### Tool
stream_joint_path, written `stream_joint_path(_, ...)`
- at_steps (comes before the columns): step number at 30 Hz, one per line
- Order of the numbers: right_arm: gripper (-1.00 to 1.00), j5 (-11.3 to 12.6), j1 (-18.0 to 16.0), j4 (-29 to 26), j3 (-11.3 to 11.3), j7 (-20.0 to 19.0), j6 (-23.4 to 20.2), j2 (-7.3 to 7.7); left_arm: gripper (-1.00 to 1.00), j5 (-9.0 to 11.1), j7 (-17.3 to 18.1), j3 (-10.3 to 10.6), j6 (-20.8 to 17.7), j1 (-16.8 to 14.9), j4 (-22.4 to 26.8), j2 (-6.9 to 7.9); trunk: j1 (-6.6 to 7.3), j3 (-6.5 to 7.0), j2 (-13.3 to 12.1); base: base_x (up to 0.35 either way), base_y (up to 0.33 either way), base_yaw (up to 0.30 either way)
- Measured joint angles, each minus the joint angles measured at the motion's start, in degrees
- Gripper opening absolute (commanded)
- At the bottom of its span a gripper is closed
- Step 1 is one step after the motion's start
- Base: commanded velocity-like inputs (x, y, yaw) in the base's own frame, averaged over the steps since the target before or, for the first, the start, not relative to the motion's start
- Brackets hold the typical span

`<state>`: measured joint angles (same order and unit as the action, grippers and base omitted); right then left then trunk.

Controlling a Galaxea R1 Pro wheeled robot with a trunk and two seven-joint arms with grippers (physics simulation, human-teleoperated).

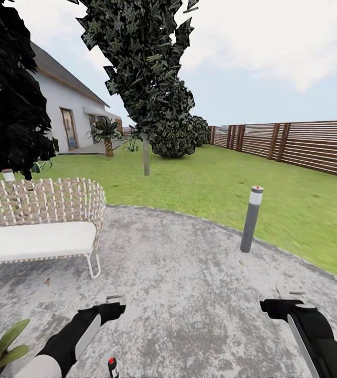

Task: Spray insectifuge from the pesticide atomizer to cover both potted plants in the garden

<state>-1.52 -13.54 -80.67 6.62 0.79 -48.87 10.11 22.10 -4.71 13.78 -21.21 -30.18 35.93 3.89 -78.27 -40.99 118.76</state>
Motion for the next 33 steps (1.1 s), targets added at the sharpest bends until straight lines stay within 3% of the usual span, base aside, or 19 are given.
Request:
stream_joint_path(1,1.00,0.0,0.0,0.0,0.0,0.0,0.0,0.00,1.00,0.0,0.0,0.0,4.4,0.0,-0.1,-0.01,-0.22,-0.18,0.4,0.000,0.000,0.000)
stream_joint_path(3,1.00,0.0,0.0,0.0,0.0,0.0,0.0,0.00,1.00,0.0,0.0,0.1,5.6,0.0,-0.2,-0.02,-0.66,-0.54,1.2,0.000,0.000,0.000)
stream_joint_path(14,1.00,0.0,0.0,0.0,0.0,0.0,0.0,0.00,1.00,0.0,-2.6,0.0,9.4,0.0,-2.9,0.40,-3.08,-2.51,5.6,0.000,0.000,0.000)
stream_joint_path(18,1.00,0.0,0.0,0.0,0.2,-0.3,0.0,0.08,1.00,-0.1,-1.9,0.0,9.4,0.0,-3.9,1.54,-3.95,-3.23,7.2,0.000,0.000,0.000)
stream_joint_path(20,1.00,0.0,-1.0,-0.4,0.4,-0.3,-1.5,0.63,1.00,-0.1,0.3,0.0,9.0,0.0,-4.6,2.69,-4.39,-3.59,8.0,0.000,0.000,0.000)
stream_joint_path(22,1.00,-0.3,-6.6,-0.5,0.4,-0.2,-5.8,1.42,1.00,-0.1,4.4,0.0,8.8,0.0,-5.4,3.99,-4.83,-3.94,8.8,0.000,0.000,0.000)
stream_joint_path(24,1.00,-0.8,-17.1,-0.4,0.3,0.0,-8.3,1.90,1.00,-0.1,6.1,0.0,8.7,0.0,-5.6,4.46,-5.27,-4.29,9.6,0.000,0.000,0.000)
stream_joint_path(28,1.00,-2.2,-26.7,0.2,-0.5,0.1,-9.4,2.96,1.00,-0.2,6.6,0.0,6.5,0.0,-5.6,4.62,-6.15,-5.02,11.2,0.000,0.000,0.000)
stream_joint_path(31,1.00,-4.0,-29.2,0.2,-1.7,0.1,-9.5,2.70,1.00,-0.2,6.7,0.0,5.2,-0.1,-5.5,4.72,-6.81,-5.56,12.4,0.000,0.000,0.000)
stream_joint_path(32,1.00,-4.2,-29.5,0.1,-1.8,0.1,-9.5,1.75,1.00,-0.2,6.8,0.0,5.0,-0.1,-5.5,4.78,-7.03,-5.74,12.8,0.000,0.000,0.000)
stream_joint_path(33,1.00,-4.3,-29.7,-0.2,-2.0,0.1,-9.5,-0.47,1.00,-0.1,6.7,0.0,5.2,-0.1,-5.5,4.80,-7.25,-5.93,13.2,0.000,0.000,0.000)
